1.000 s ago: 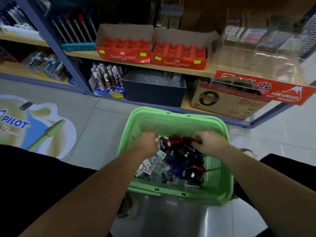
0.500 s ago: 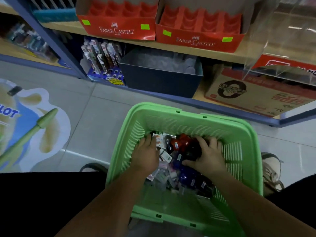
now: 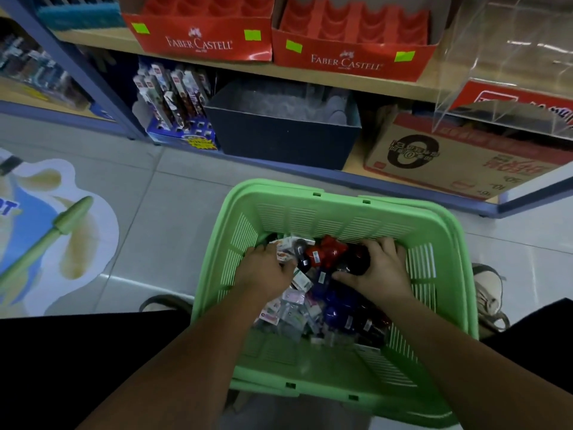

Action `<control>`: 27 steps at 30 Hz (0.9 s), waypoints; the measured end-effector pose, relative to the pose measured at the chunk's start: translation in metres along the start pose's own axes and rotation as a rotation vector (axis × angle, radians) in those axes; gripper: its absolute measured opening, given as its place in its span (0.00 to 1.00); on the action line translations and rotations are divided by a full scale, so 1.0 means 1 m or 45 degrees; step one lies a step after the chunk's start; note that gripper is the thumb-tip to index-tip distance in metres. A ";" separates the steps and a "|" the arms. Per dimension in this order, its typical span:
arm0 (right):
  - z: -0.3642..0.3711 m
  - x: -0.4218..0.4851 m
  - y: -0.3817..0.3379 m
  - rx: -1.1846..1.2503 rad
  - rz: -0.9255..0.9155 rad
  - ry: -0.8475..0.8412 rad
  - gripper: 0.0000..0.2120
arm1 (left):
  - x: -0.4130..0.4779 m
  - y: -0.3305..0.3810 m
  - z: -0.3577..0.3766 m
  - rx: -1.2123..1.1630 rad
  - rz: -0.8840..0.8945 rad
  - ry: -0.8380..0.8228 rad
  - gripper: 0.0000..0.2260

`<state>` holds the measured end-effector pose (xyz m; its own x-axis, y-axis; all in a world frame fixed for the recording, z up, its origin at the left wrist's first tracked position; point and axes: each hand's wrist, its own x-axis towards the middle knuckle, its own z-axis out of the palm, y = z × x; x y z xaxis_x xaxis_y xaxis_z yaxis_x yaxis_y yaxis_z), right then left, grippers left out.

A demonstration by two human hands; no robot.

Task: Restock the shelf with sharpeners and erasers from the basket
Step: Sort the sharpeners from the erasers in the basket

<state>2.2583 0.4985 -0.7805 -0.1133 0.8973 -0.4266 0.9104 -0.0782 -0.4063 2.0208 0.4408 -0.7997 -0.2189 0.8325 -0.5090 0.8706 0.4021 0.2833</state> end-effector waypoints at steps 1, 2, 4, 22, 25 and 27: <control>-0.002 -0.001 -0.003 -0.007 0.032 -0.035 0.49 | 0.000 0.000 -0.001 -0.052 -0.001 0.011 0.29; -0.004 -0.004 -0.005 -0.001 0.065 -0.081 0.49 | -0.001 -0.001 -0.001 -0.097 0.007 0.021 0.30; -0.003 -0.010 -0.005 0.011 0.092 -0.152 0.50 | -0.003 -0.002 0.000 -0.130 0.017 -0.002 0.33; 0.013 0.001 -0.009 -0.203 -0.194 -0.149 0.55 | -0.001 -0.009 0.013 -0.159 0.038 -0.167 0.50; 0.007 0.005 -0.007 -0.255 -0.208 -0.195 0.60 | 0.005 -0.010 0.011 -0.154 0.030 -0.128 0.45; 0.000 0.008 -0.003 -0.272 -0.154 -0.241 0.61 | 0.007 -0.009 0.012 -0.095 0.048 -0.129 0.42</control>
<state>2.2551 0.5062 -0.7826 -0.2795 0.7961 -0.5368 0.9466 0.1350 -0.2927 2.0172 0.4388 -0.8160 -0.1378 0.8060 -0.5756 0.8414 0.4019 0.3613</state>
